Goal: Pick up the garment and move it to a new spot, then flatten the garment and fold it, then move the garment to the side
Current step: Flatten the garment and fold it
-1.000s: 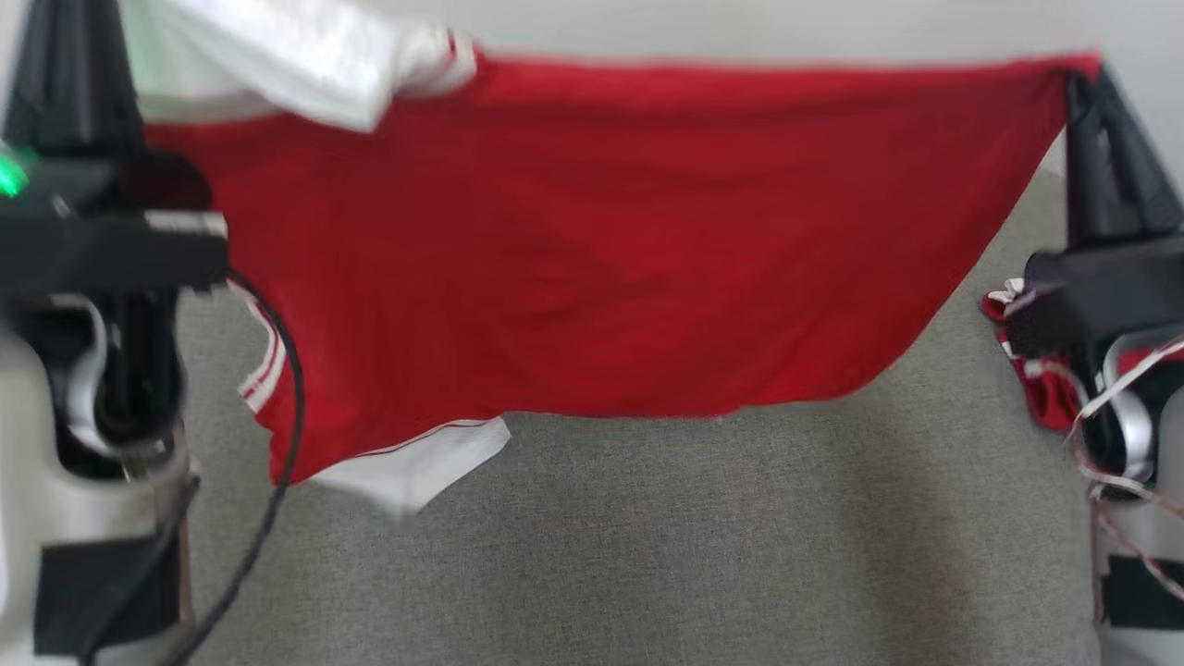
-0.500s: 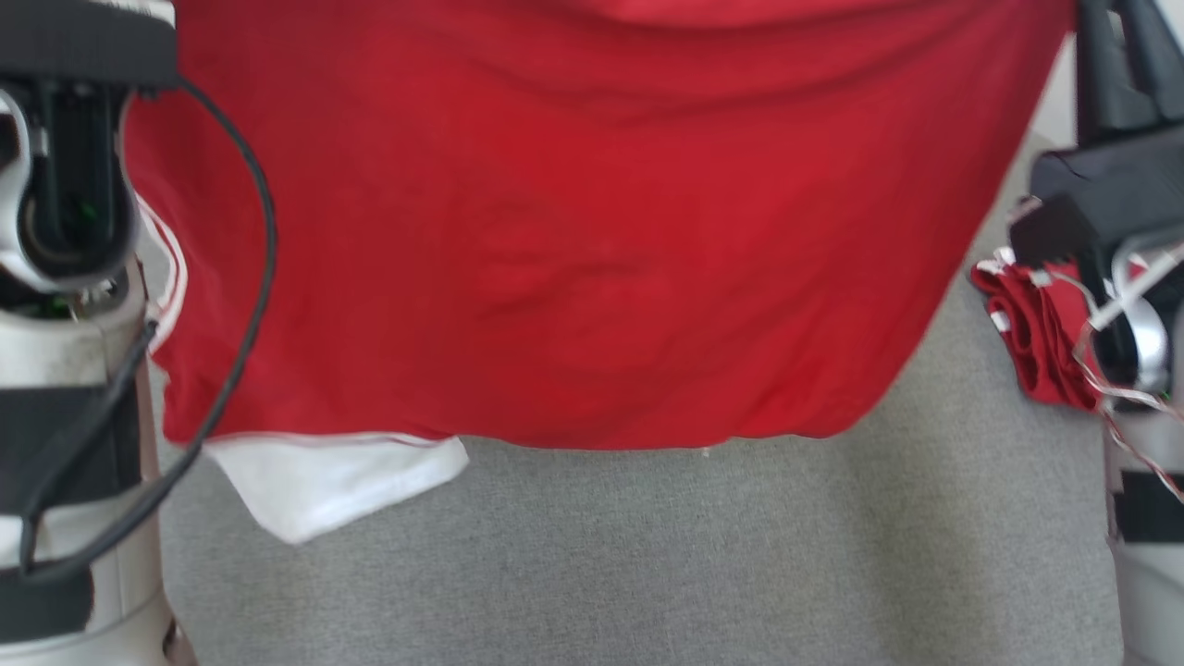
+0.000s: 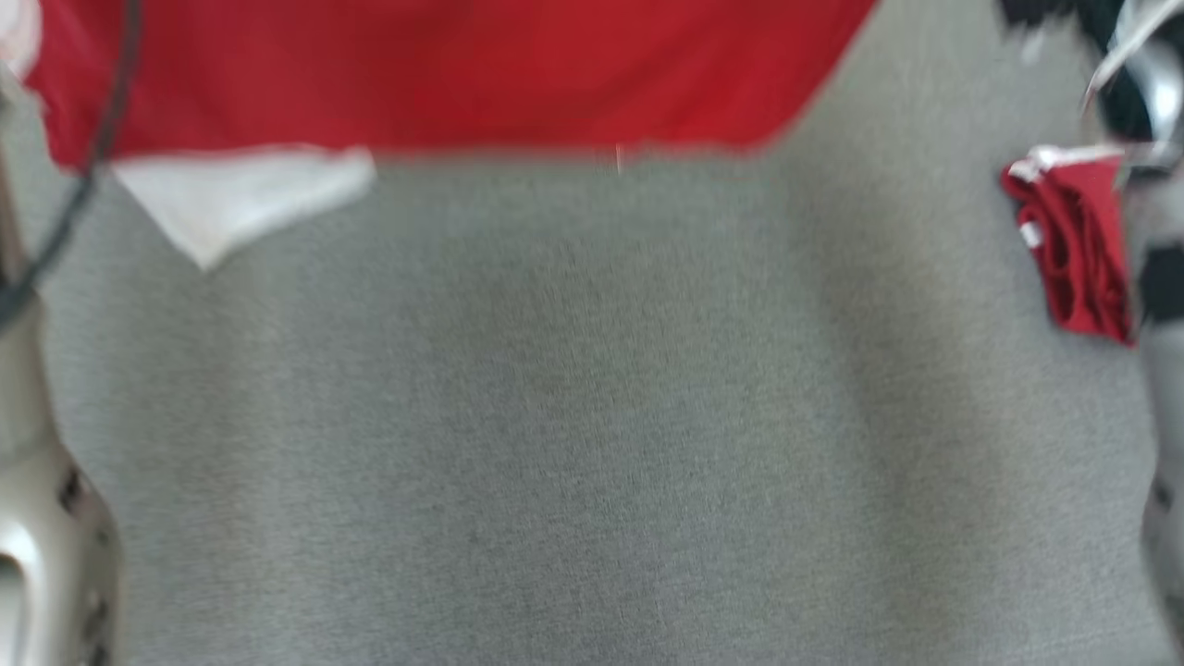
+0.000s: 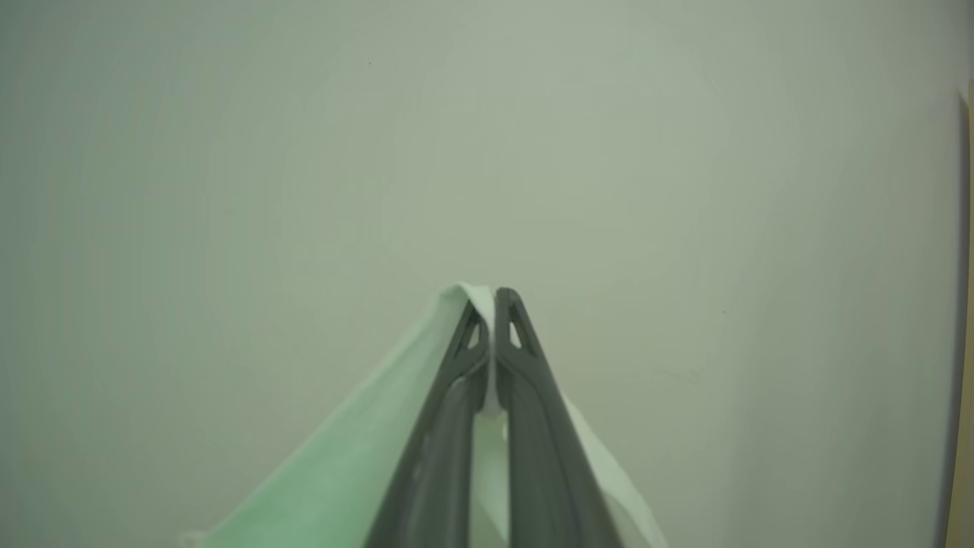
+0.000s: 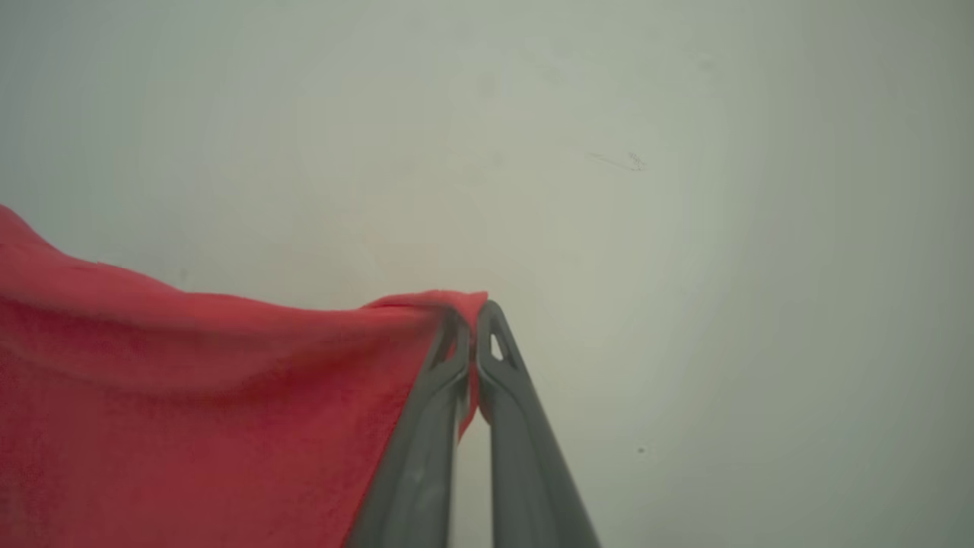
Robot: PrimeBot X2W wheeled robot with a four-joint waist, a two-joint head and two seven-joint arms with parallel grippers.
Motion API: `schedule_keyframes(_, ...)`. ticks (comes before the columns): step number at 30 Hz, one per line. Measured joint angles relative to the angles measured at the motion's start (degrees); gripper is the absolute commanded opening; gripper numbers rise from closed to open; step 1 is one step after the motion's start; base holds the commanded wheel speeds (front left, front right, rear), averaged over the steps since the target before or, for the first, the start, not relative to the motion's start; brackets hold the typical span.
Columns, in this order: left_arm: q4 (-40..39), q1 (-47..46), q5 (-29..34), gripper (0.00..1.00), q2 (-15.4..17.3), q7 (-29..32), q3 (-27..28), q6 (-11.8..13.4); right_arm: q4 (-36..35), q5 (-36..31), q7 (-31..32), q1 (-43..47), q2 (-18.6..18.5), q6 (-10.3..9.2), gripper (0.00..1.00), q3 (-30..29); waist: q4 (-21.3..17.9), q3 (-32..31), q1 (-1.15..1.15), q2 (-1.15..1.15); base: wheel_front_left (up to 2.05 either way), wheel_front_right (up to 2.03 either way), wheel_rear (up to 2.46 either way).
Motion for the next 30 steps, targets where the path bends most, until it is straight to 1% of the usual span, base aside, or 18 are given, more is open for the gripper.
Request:
schedule_keyframes(5,4.28,-6.94,3.03,0.0,1.25,-5.9,-0.43,0.05,7.66,-3.2,-6.59,-9.03,0.25,0.0,0.0,0.15,-0.68,5.3,0.01,0.0,0.0,0.0,0.0)
schedule_keyframes(9,7.13,-11.26,5.42,0.0,2.01,-11.26,-0.83,-0.08,12.48,-7.27,-12.38,-13.5,2.01,0.0,0.0,-2.53,-1.17,9.09,0.01,0.0,0.0,0.0,0.0)
schedule_keyframes(10,7.66,-11.88,5.78,0.0,2.1,-12.17,-1.1,-0.59,13.54,-8.7,-13.85,-14.09,2.23,0.0,0.0,-3.19,-1.26,9.93,0.01,0.0,0.0,0.0,0.0)
schedule_keyframes(12,8.22,-12.45,6.1,0.0,2.13,-12.83,-1.37,-0.79,14.61,-9.68,-15.02,-14.55,2.57,0.0,0.0,-3.88,-1.35,10.74,0.01,0.0,0.0,0.0,0.0)
schedule_keyframes(16,9.53,-13.14,7.24,0.0,1.93,-14.25,-1.56,-1.58,18.06,-13.63,-18.98,-16.06,3.56,0.0,0.0,-7.33,-1.53,13.6,0.0,0.0,0.0,0.0,0.0)
schedule_keyframes(19,10.01,-12.49,7.68,0.0,1.51,-14.58,-2.07,-2.44,20.31,-15.41,-20.36,-16.24,4.32,0.0,0.0,-8.39,-1.49,15.56,0.0,0.0,0.0,0.0,0.0)
schedule_keyframes(21,10.31,-11.07,7.5,0.0,0.93,-14.72,-2.46,-2.85,21.62,-16.24,-20.86,-15.7,4.6,0.0,0.0,-7.7,-1.38,16.76,0.0,0.0,0.0,0.0,0.0)
schedule_keyframes(25,9.83,-6.76,6.62,0.0,0.85,-14.73,-3.32,-3.56,23.56,-16.28,-21.3,-13.4,4.76,0.0,0.0,-5.16,-0.87,18.13,0.01,0.01,0.0,0.0,0.0)
schedule_keyframes(30,8.46,-1.31,2.96,0.0,1.6,-14.73,-5.28,-3.64,24.84,-13.52,-21.48,-10.16,3.38,0.0,0.0,-0.3,-0.28,16.87,-0.01,0.0,0.0,0.0,0.0)
